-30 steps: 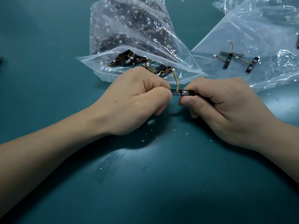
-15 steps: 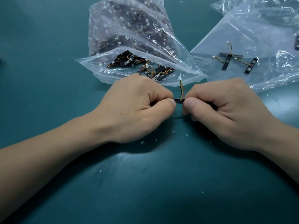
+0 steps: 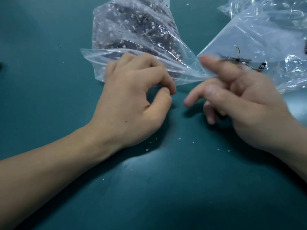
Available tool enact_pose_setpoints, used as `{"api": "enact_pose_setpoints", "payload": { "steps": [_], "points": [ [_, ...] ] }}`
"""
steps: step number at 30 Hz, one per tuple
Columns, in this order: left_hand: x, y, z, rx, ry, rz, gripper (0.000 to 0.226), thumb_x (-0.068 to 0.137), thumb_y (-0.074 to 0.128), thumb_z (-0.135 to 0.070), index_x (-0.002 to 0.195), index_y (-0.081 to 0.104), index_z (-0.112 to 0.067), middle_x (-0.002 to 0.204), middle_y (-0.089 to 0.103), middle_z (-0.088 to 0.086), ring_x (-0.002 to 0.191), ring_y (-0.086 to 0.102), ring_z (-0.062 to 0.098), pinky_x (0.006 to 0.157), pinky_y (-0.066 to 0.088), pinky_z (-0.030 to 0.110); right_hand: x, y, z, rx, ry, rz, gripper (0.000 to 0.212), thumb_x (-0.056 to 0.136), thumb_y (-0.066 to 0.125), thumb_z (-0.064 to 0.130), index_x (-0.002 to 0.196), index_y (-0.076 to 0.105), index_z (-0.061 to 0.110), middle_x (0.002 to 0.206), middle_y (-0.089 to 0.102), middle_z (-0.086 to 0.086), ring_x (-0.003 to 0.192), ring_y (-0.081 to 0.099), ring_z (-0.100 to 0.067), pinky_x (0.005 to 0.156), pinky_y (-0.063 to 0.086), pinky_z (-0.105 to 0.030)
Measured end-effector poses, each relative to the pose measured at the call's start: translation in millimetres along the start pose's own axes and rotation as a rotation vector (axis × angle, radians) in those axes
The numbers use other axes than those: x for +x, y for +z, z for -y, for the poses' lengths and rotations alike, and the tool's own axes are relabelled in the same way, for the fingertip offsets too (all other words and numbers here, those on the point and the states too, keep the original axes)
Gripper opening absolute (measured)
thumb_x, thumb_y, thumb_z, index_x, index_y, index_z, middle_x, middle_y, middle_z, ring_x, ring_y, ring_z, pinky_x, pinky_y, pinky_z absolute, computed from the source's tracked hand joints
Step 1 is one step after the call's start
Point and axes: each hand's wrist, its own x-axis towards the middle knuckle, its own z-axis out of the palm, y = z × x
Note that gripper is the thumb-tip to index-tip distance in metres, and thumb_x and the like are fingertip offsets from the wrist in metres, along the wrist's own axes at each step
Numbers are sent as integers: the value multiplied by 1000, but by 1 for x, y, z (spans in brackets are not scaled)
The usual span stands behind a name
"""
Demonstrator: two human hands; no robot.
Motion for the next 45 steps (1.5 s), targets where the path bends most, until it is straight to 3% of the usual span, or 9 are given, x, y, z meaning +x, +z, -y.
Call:
{"api": "enact_pose_setpoints", "payload": {
  "steps": [5,11,17,20,26,31,34,40,45],
  "points": [
    [-4,-1,-4,314,-85,111,31,85,54,-38,115,60,-31,134,49,-10,131,35,22,106,27,47,-5,6,4,-120,-35,27,38,103,50,34,140,57,31,82,75,6,56,59,-19,62,50,-24],
    [-5,0,-5,443,-123,238,46,91,42,-50,127,54,-25,121,55,-5,113,46,26,102,34,52,-7,11,12,-456,-128,79,14,99,60,21,93,73,21,66,66,10,59,60,-9,58,40,-13],
    [-6,0,-4,478,-102,248,38,92,42,-52,118,59,-32,128,49,-5,122,39,24,99,27,49,-6,11,18,-643,-100,-193,18,87,49,12,70,52,17,72,54,3,69,48,-12,63,36,-28],
    [-6,1,-3,460,-95,266,41,92,41,-50,120,61,-28,131,55,-11,129,40,23,103,30,51,-1,10,14,-967,97,-198,17,86,46,23,82,62,19,123,62,-4,108,52,-30,94,42,-42],
    [-6,1,-4,426,-87,258,47,92,42,-47,127,62,-22,134,59,-14,128,44,22,104,32,54,-4,15,11,-1068,149,-189,43,95,46,28,130,61,8,134,57,-9,117,49,-37,104,37,-50],
    [-6,2,-4,398,-58,225,49,91,44,-46,129,61,-20,134,59,-12,129,45,21,101,25,49,-6,19,12,-1108,293,-237,86,91,50,50,157,22,2,171,-1,-12,147,24,-37,121,20,-53],
    [-5,1,-5,374,-33,189,50,90,46,-43,132,60,-19,137,58,-11,130,46,22,101,21,43,-11,22,13,-1076,263,-227,92,93,54,55,163,8,18,169,-28,-15,157,11,-37,123,15,-57],
    [-6,2,-5,319,9,123,48,90,54,-37,134,61,-19,137,58,-12,128,48,20,100,21,41,-12,28,13,-1142,124,-163,85,93,52,55,155,28,2,171,-17,-19,160,3,-34,124,9,-51],
    [-6,-1,-8,97,46,-32,26,99,60,-42,115,73,-26,116,68,-18,110,60,13,97,38,54,-11,25,20,-843,-228,-193,41,90,65,30,125,57,9,138,51,-8,127,50,-31,106,39,-48]
  ]
}}
